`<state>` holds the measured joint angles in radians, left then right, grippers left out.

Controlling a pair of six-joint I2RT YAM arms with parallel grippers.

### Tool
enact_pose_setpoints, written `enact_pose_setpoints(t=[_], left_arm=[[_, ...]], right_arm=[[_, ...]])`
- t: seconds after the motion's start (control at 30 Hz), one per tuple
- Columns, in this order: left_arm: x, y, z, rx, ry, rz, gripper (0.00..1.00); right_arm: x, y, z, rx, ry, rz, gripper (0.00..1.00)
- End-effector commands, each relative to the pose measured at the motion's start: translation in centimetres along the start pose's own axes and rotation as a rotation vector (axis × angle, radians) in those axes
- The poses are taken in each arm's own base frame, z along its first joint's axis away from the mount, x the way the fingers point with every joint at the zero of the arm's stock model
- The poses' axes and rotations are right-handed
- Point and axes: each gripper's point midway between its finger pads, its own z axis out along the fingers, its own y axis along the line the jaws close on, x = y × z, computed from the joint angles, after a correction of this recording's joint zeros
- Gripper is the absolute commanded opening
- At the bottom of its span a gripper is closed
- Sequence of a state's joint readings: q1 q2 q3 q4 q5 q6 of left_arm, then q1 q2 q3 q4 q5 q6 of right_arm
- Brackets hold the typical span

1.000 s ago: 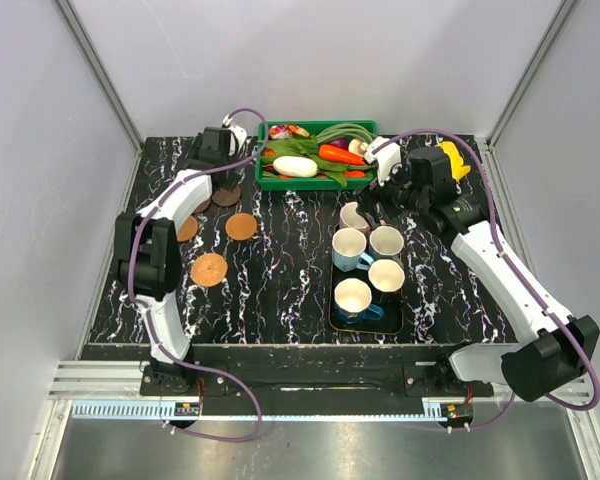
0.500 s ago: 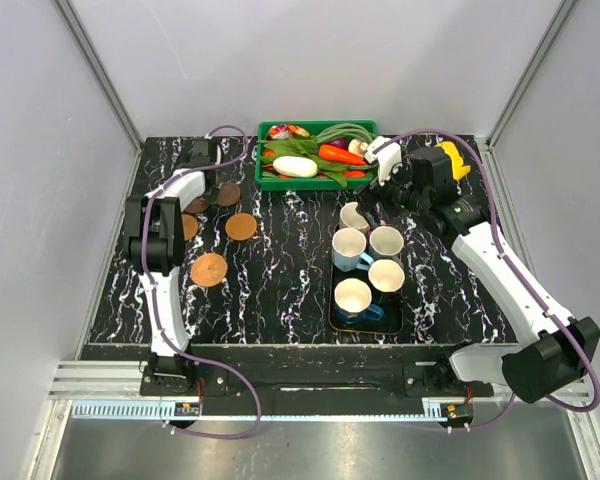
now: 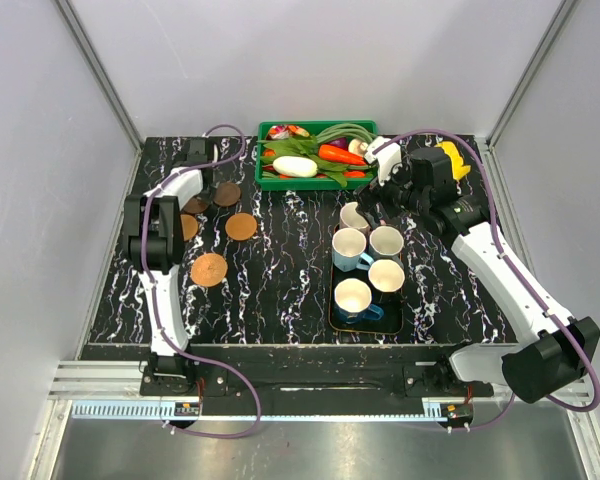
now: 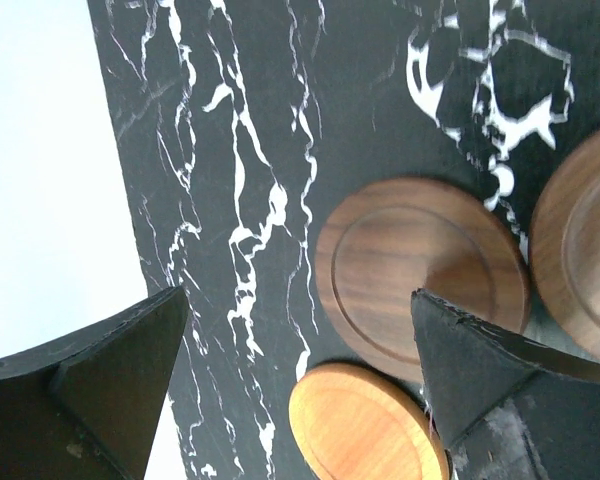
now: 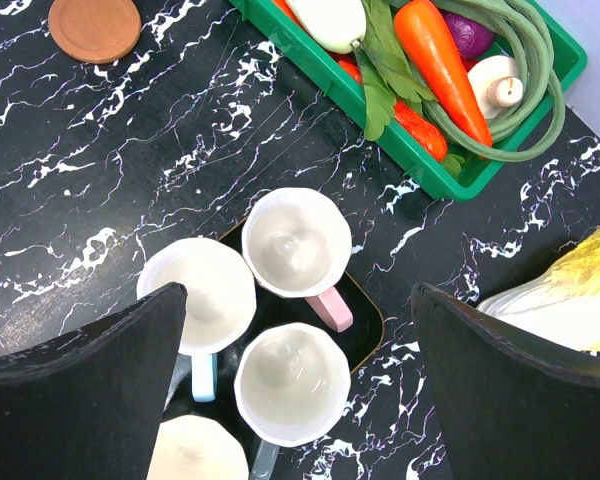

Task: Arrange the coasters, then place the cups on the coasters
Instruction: Move the coaster to the center of the board.

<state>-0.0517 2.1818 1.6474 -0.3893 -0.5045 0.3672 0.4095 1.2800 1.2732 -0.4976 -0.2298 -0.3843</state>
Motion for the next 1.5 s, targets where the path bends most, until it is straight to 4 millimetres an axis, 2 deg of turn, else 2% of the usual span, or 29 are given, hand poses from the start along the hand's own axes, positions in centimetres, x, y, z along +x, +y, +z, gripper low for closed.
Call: enact_pose_setpoints(t=[0.0, 0.2, 0.37, 0.5, 0.63, 0.73, 0.8, 1.13, 1.33, 1.37, 1.47], left_arm=[[-2.6, 1.5, 0.3, -0.042, -0.031, -0.018, 0.99], [-3.6, 1.3, 0.7, -0.033, -0.011, -0.011, 0.99], [-2.9, 3.6, -2.7, -0.055, -0.032, -0.069, 0.99], [0.2, 4.1, -5.5, -0.036, 0.024, -0.031, 0.99], [4.1, 4.6, -6.3, -0.086, 0.111, 0.031, 0.99], [6.2, 4.5, -5.8, -0.113, 0.158, 0.077, 0.99], [6.9, 4.4, -4.9, -0.116, 0.181, 0.092, 0.99], [8.6, 3.5, -3.1, -0.108, 0.265, 0.14, 0.99], [9.6, 4.1, -2.7, -0.121, 0.302, 0.156, 0.99], [10.5, 5.1, -2.3, -0.129, 0.325, 0.141, 0.99], [11.5, 6.2, -1.9, -0.14, 0.354, 0.134, 0.99]], right_arm=[[-1.3, -0.2, -0.4, 0.004, -0.052, -0.017, 1.0], [-1.1, -0.3, -0.1, 0.006, -0.044, -0.017, 0.99], [-1.0, -0.4, -0.2, 0.014, -0.043, -0.024, 1.0], [-0.9, -0.4, 0.1, 0.009, -0.038, -0.019, 1.0], [-0.7, -0.2, 0.4, -0.006, -0.034, -0.015, 1.0], [-0.9, -0.1, 0.2, -0.007, -0.04, -0.014, 1.0], [-1.0, -0.1, 0.1, -0.007, -0.044, -0.011, 1.0], [-1.4, -0.3, -0.7, 0.008, -0.063, -0.012, 1.0], [-1.3, -0.4, -0.7, 0.009, -0.06, -0.013, 1.0], [-1.3, -0.4, -0.8, 0.009, -0.061, -0.013, 1.0], [-1.3, -0.4, -0.7, 0.006, -0.062, -0.012, 1.0]])
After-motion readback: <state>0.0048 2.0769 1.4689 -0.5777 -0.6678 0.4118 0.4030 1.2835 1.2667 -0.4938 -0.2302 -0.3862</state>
